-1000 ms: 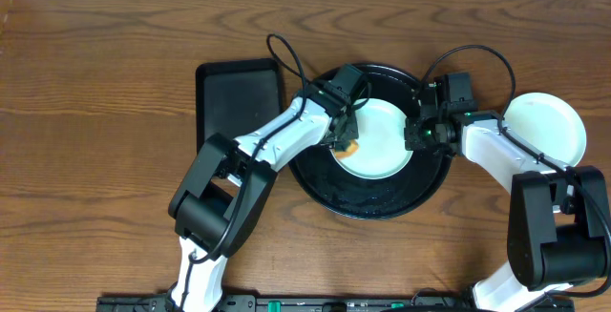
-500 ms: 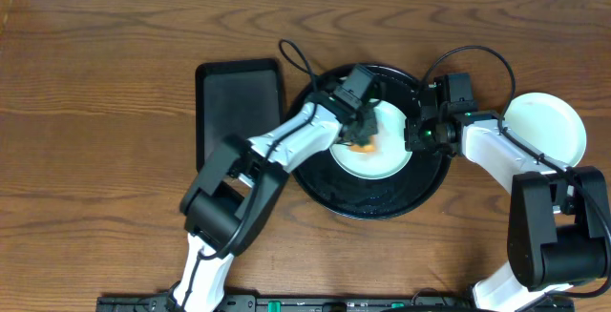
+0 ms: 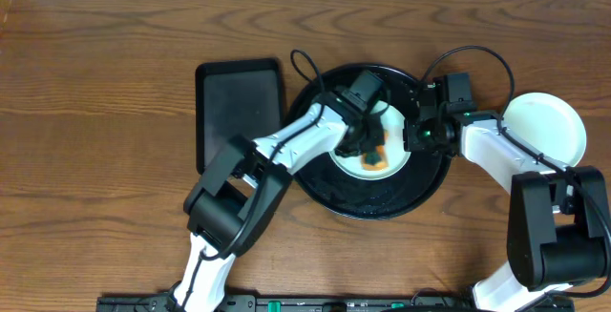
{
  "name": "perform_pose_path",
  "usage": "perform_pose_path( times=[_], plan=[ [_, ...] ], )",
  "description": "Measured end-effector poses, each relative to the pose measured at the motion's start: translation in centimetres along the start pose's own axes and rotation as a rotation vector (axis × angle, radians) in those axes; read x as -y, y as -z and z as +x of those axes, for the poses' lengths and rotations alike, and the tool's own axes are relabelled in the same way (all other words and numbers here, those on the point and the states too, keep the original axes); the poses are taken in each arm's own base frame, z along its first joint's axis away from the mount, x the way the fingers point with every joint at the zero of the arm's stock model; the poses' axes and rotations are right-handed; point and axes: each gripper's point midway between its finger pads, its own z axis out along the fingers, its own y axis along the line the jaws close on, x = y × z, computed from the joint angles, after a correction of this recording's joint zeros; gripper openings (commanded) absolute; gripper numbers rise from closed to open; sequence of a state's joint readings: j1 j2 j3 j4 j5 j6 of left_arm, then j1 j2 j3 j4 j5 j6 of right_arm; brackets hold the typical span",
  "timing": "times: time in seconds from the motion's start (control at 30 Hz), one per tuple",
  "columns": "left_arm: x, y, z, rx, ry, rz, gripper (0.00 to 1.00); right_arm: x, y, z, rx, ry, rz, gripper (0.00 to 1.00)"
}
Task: Clean dirty plates on tray and stack at the side
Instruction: 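Scrub the last green plate with the sponge in the left gripper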
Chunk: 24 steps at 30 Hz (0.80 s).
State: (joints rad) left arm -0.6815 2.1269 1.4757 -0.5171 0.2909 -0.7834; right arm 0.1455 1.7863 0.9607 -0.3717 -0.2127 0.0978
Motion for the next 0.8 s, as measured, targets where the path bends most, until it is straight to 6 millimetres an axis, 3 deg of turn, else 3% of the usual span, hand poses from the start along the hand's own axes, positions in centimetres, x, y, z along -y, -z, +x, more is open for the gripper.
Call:
perform_pose_path(
  times=[0.2,0.5,0.63,0.8],
  plan=[
    [-5.6,2.3,-3.6,0.158,-0.035,-0.246,0.07,0.0,0.0,0.0,0.0,0.0,0.0,0.01],
    [-6.0,4.4,-5.1,0.321,-0.274,-0.441,0.07,-0.4,-0.1,0.2,-0.009,0.006,-0.009,0.01],
    [-7.0,8.9,-7.3,0.459,-0.276,-0.53,0.08,-0.4,-0.1,0.3,-0.013,0.005,-0.01,0.01],
    [-7.8,16.5,-9.7,0.622,-0.211,-0.547,0.08,-0.4,0.0,0.4,-0.015,0.004,-0.009,0.01]
  ],
)
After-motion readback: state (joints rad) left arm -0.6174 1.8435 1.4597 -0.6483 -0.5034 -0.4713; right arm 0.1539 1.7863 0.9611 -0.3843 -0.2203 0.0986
